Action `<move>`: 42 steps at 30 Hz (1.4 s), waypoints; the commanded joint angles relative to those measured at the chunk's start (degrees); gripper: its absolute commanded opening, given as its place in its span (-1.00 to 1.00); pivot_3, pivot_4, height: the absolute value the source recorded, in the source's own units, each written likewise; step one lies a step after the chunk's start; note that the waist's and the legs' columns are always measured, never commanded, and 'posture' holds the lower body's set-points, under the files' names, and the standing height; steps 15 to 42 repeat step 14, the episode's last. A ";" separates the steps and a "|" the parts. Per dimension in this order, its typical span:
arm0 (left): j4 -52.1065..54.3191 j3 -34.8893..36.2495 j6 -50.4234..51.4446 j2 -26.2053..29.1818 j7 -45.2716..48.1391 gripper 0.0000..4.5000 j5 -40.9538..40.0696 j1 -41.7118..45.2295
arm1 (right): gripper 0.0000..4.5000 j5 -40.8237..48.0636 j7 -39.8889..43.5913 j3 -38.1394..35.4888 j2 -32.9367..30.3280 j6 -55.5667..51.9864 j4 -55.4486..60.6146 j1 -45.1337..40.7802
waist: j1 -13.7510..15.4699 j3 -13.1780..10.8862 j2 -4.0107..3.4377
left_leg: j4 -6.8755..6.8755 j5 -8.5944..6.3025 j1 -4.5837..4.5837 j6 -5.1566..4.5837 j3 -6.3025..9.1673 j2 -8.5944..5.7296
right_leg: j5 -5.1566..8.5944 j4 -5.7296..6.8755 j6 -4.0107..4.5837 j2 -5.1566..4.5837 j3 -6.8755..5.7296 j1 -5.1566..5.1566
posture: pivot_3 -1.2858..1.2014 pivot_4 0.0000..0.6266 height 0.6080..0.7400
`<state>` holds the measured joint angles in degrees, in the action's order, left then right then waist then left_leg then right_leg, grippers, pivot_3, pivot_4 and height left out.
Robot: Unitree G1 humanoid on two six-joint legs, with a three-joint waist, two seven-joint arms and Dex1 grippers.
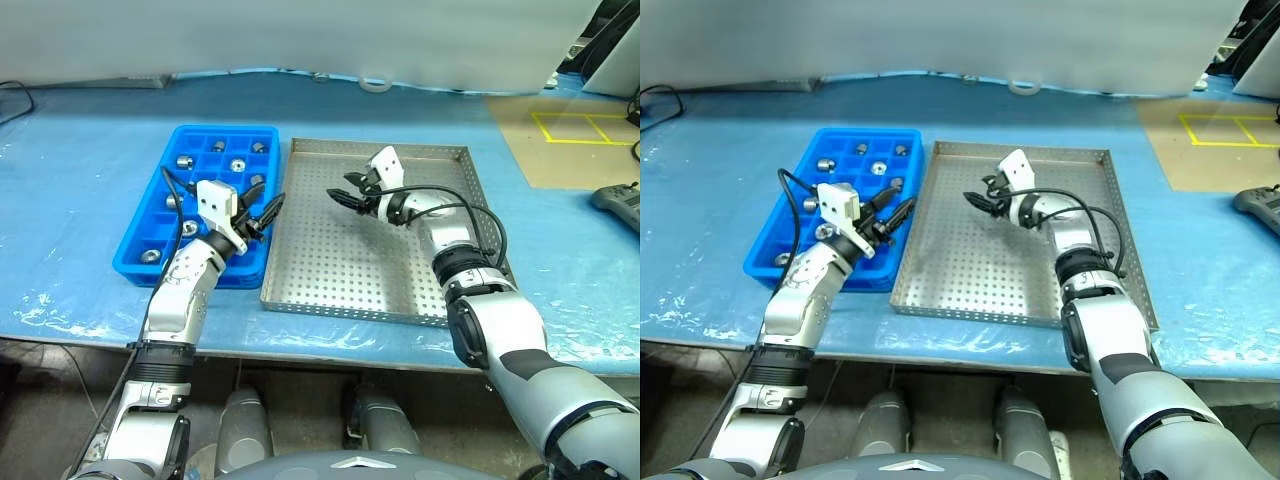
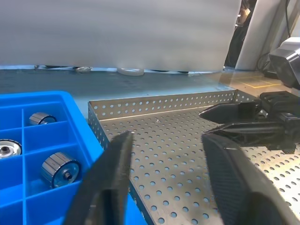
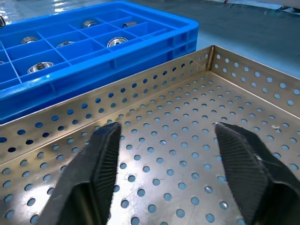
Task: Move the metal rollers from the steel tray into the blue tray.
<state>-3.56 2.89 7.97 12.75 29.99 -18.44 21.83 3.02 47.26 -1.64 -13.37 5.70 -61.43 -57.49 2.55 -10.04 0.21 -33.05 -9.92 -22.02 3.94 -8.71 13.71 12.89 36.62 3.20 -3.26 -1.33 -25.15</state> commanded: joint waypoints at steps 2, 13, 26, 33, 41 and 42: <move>3.65 0.55 -0.37 0.33 0.82 0.85 -1.47 0.47 | 1.00 1.24 0.27 -0.89 -0.04 0.56 1.58 -1.40 | 0.04 0.00 0.00 | 0.00 0.00 0.00 0.00 0.00 0.00 | 0.00 0.00 0.00 0.00 0.00 0.00 | 0.00 -0.52 1.00; 3.99 0.47 0.36 1.60 1.29 0.99 -1.12 1.05 | 1.00 1.05 -1.40 -0.75 0.10 0.87 1.93 -0.07 | 0.00 0.00 0.00 | 0.00 0.00 0.00 0.00 0.00 0.00 | 0.00 -0.01 0.00 0.00 0.00 0.00 | 0.01 -0.52 1.00; 4.35 0.41 0.53 1.68 1.25 0.99 -1.06 0.80 | 1.00 0.98 -1.52 -0.68 0.25 0.92 1.86 -0.09 | 0.00 0.00 0.00 | 0.00 0.00 0.00 0.00 0.00 0.00 | 0.00 -0.01 0.00 0.00 0.00 0.00 | 0.01 -0.52 1.00; 4.35 0.41 0.53 1.68 1.25 0.99 -1.06 0.80 | 1.00 0.98 -1.52 -0.68 0.25 0.92 1.86 -0.09 | 0.00 0.00 0.00 | 0.00 0.00 0.00 0.00 0.00 0.00 | 0.00 -0.01 0.00 0.00 0.00 0.00 | 0.01 -0.52 1.00; 4.35 0.41 0.53 1.68 1.25 0.99 -1.06 0.80 | 1.00 0.98 -1.52 -0.68 0.25 0.92 1.86 -0.09 | 0.00 0.00 0.00 | 0.00 0.00 0.00 0.00 0.00 0.00 | 0.00 -0.01 0.00 0.00 0.00 0.00 | 0.01 -0.52 1.00; 4.35 0.41 0.53 1.68 1.25 0.99 -1.06 0.80 | 1.00 0.98 -1.52 -0.68 0.25 0.92 1.86 -0.09 | 0.00 0.00 0.00 | 0.00 0.00 0.00 0.00 0.00 0.00 | 0.00 -0.01 0.00 0.00 0.00 0.00 | 0.01 -0.52 1.00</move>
